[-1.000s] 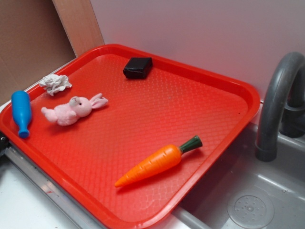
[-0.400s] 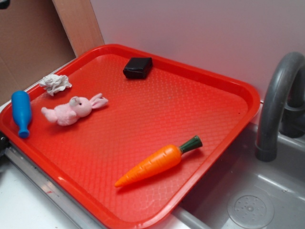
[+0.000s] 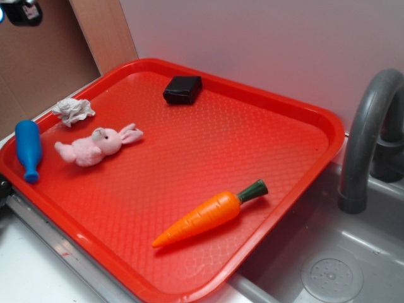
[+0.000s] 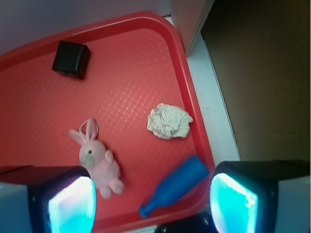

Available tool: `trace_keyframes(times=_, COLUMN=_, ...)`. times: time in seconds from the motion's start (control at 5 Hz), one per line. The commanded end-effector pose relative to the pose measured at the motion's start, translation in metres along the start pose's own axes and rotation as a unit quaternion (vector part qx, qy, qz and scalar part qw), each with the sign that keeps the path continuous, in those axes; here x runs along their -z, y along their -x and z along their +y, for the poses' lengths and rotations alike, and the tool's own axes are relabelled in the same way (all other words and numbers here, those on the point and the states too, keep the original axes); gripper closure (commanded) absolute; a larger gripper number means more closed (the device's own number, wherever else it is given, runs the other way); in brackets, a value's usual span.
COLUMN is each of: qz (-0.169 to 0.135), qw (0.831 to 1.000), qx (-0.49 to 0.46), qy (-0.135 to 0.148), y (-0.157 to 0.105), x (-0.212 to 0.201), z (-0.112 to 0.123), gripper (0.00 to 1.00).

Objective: Grab the white paper.

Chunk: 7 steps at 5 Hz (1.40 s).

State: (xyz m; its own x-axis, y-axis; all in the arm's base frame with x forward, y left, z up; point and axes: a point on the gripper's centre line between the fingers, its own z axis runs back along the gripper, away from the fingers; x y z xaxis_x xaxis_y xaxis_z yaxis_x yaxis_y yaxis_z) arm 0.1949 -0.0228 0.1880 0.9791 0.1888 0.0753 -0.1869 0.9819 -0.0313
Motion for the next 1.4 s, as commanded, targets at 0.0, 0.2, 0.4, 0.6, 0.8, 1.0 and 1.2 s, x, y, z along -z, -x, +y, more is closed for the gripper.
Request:
trace_keyframes(times=0.0, qz=-0.001, qw=1.0, qx=-0.019, qy=-0.001, y=-0.01, x=0.028, z=-0.002, gripper=0.0)
trace_keyframes(times=0.2, qz=0.009, qw=0.999, qx=-0.022, qy=-0.025, y=-0.014, x=0.05, z=-0.007, gripper=0.0)
trace_keyframes(times=0.4, qz=0.01, qw=0.999, qx=-0.029, qy=-0.025, y=-0.016, x=0.07, z=-0.01, gripper=0.0)
trace_keyframes(times=0.6, qz=0.024, qw=0.999, qx=-0.026, qy=0.02, y=-0.018, x=0.097, z=-0.001, gripper=0.0)
trace_keyframes(times=0.8, qz=0.029, qw=0.999, qx=-0.032, qy=-0.008, y=-0.013, x=0.123, z=0.009, gripper=0.0)
trace_keyframes(times=1.0, qz=0.041, qw=0.998, qx=-0.043, qy=-0.022, y=-0.011, x=0.149, z=0.024, gripper=0.0)
trace_keyframes(times=1.2, qz=0.047, qw=0.997, qx=-0.05, qy=-0.022, y=-0.015, x=0.161, z=0.032, gripper=0.0)
